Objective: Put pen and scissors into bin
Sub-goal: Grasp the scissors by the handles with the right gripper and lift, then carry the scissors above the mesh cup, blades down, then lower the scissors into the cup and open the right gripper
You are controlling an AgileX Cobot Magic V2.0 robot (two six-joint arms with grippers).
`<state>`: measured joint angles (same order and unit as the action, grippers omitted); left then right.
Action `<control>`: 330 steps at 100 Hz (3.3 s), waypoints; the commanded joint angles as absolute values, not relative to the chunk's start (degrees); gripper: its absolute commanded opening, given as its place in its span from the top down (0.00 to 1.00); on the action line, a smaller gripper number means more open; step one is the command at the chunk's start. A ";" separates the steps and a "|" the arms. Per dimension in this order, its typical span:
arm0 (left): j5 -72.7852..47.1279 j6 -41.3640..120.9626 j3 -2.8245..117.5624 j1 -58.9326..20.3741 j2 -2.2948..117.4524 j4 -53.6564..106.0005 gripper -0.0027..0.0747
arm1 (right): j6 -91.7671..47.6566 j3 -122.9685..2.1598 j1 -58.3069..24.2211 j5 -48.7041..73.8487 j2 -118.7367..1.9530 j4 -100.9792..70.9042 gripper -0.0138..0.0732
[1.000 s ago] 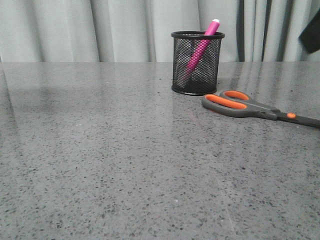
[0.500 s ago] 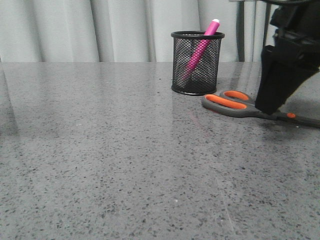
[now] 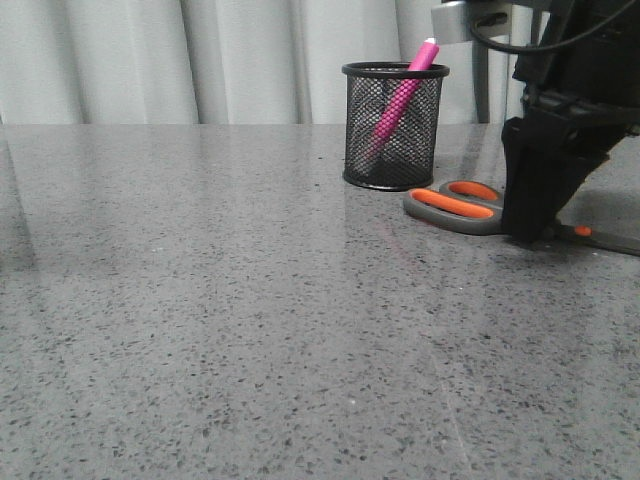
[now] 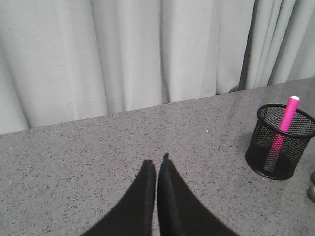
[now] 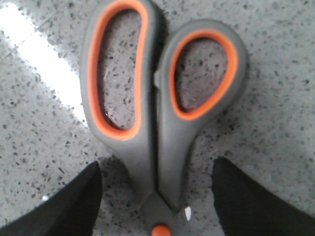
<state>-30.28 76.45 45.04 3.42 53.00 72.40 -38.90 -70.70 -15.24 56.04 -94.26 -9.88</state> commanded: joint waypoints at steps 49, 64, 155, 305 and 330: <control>-29.43 76.38 46.55 3.58 52.30 75.17 0.99 | -38.75 -72.53 -15.29 58.22 -93.02 -10.35 0.92; -29.43 76.38 46.55 3.58 52.30 75.17 0.99 | -38.75 -72.53 -15.29 58.34 -90.20 -11.17 0.93; -29.43 76.38 46.55 3.58 52.30 76.44 0.99 | -38.90 -57.58 -26.39 -25.51 -73.07 -35.59 0.93; -29.43 76.38 46.55 3.58 52.30 76.44 0.99 | -20.73 -54.57 -27.10 -41.10 -94.22 -24.21 0.93; -29.43 76.38 46.55 3.58 52.30 76.44 0.99 | -20.73 -54.53 -27.10 -41.10 -94.22 -24.21 0.77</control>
